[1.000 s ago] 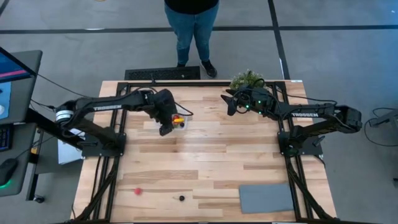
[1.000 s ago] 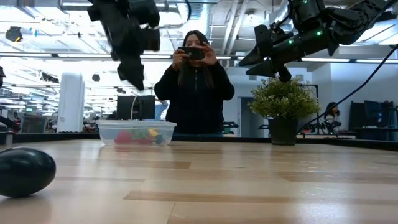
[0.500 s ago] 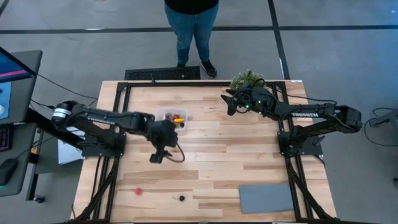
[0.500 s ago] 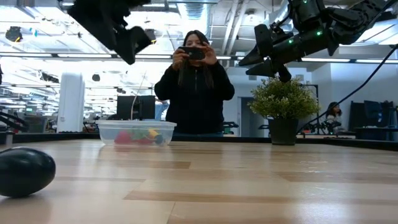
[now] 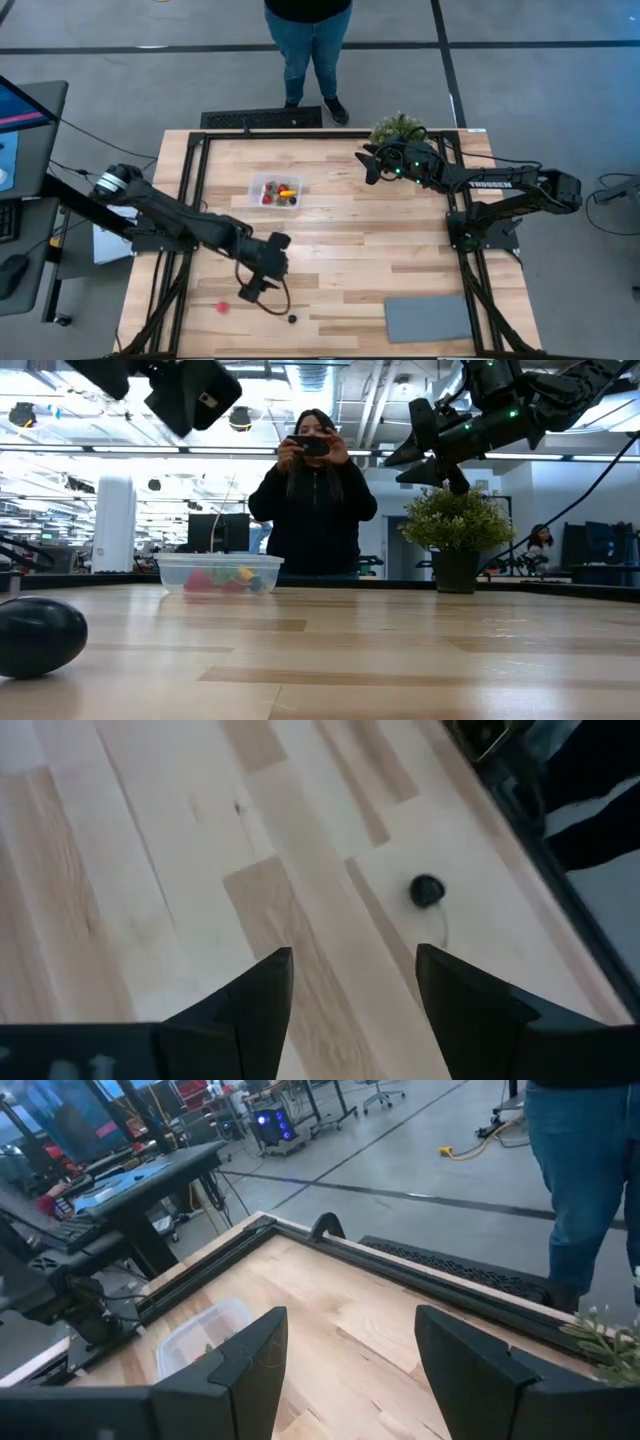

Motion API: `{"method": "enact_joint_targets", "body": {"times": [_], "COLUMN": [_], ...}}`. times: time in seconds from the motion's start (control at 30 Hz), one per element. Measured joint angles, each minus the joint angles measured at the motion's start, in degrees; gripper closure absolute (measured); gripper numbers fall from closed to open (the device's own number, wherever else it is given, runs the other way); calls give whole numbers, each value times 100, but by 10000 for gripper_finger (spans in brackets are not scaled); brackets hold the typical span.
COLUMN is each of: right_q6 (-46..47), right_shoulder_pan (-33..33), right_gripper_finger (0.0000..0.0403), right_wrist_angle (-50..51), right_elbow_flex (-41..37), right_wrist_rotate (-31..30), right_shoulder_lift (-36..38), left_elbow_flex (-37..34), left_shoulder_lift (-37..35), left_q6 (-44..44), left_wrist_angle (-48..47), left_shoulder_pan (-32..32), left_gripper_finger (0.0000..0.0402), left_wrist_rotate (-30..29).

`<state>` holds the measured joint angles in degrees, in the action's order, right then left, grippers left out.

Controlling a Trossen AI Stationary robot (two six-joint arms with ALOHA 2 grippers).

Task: Pick and placing Produce into tupperware
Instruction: Put the cherry into the transparent bin

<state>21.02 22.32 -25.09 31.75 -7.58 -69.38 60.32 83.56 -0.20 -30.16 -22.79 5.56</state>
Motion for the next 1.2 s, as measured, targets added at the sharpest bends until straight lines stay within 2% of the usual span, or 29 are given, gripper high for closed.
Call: {"method": "enact_joint_targets", "body": {"times": [0.17,0.47,0.6,0.83,1.2], "right_q6": [2,2,-10,-183,-200], "right_shoulder_pan": [-141,-545,-705,-845,-843], "right_gripper_finger": [159,159,159,159,159], "right_wrist_angle": [188,388,450,492,538], "right_elbow_flex": [0,2,0,0,0], "right_wrist_rotate": [3,5,3,5,5], "right_shoulder_lift": [2,2,0,0,-2], "left_elbow_flex": [515,1940,2349,2547,2548], "left_shoulder_lift": [737,1971,2373,2754,3149], "left_q6": [-34,13,118,-93,-407], "left_wrist_angle": [-103,-866,-1275,-1318,-1241], "left_shoulder_pan": [-217,-394,-545,-797,-848], "left_gripper_finger": [197,197,197,197,197], "left_wrist_rotate": [-347,-412,-366,-325,-186]}}
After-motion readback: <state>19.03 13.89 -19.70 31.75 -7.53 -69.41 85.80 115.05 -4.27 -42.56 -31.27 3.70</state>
